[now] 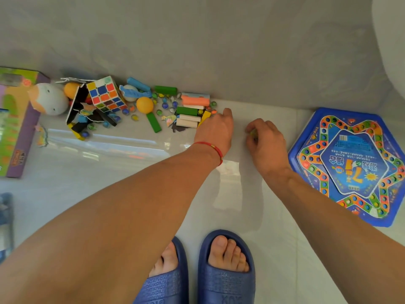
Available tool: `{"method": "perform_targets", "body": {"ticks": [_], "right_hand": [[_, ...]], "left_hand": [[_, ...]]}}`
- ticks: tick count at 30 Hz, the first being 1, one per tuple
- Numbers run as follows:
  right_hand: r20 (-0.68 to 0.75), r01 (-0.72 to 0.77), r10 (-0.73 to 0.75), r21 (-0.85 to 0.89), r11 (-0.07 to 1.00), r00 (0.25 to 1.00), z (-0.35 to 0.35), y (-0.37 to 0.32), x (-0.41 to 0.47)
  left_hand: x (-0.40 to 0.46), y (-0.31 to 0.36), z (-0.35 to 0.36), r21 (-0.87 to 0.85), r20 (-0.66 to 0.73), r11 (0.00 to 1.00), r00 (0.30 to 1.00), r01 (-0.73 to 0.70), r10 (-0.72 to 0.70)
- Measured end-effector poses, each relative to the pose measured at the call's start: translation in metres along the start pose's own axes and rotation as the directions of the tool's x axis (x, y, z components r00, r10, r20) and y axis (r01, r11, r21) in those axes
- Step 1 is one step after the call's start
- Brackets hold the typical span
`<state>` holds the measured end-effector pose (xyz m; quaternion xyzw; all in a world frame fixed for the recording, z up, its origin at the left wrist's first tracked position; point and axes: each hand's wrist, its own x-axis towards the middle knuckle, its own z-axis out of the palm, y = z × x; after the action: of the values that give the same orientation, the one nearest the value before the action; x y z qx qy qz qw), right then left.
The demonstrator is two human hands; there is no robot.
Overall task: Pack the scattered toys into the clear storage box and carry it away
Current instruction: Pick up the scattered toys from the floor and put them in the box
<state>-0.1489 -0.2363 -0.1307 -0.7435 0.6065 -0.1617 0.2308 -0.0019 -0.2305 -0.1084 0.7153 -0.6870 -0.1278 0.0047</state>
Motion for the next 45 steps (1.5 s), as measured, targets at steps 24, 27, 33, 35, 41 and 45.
{"method": "perform_targets", "body": {"ticks": [24,27,33,35,41,45], "right_hand": [[0.232,-0.304,0.332,-0.151,0.941,0.914,0.031,-0.087,0.03],[0.233,-0.321,0.346,-0.14,0.937,0.909,0.028,-0.081,0.023],[0.208,-0.314,0.348,-0.178,0.932,0.914,0.025,-0.085,0.008],[0.197,-0.299,0.337,-0.198,0.933,0.921,0.026,-0.087,0.008],[0.263,-0.252,0.306,-0.22,0.943,0.915,0.024,-0.087,0.002],[0.435,-0.616,0.458,0.361,0.7,0.776,0.008,-0.085,0.001]], "left_hand": [[-0.044,-0.108,-0.012,-0.197,-0.298,0.977,0.944,0.084,-0.141],[-0.045,-0.11,-0.006,-0.077,-0.31,0.997,0.95,0.003,-0.027],[-0.052,-0.108,0.003,0.012,-0.346,0.999,0.937,-0.041,0.043],[-0.057,-0.104,0.005,0.034,-0.353,0.998,0.934,-0.052,0.06],[-0.074,-0.104,0.016,0.074,-0.366,0.992,0.923,-0.102,0.122],[-0.079,-0.106,0.017,0.108,-0.374,0.979,0.905,-0.173,0.201]]}}
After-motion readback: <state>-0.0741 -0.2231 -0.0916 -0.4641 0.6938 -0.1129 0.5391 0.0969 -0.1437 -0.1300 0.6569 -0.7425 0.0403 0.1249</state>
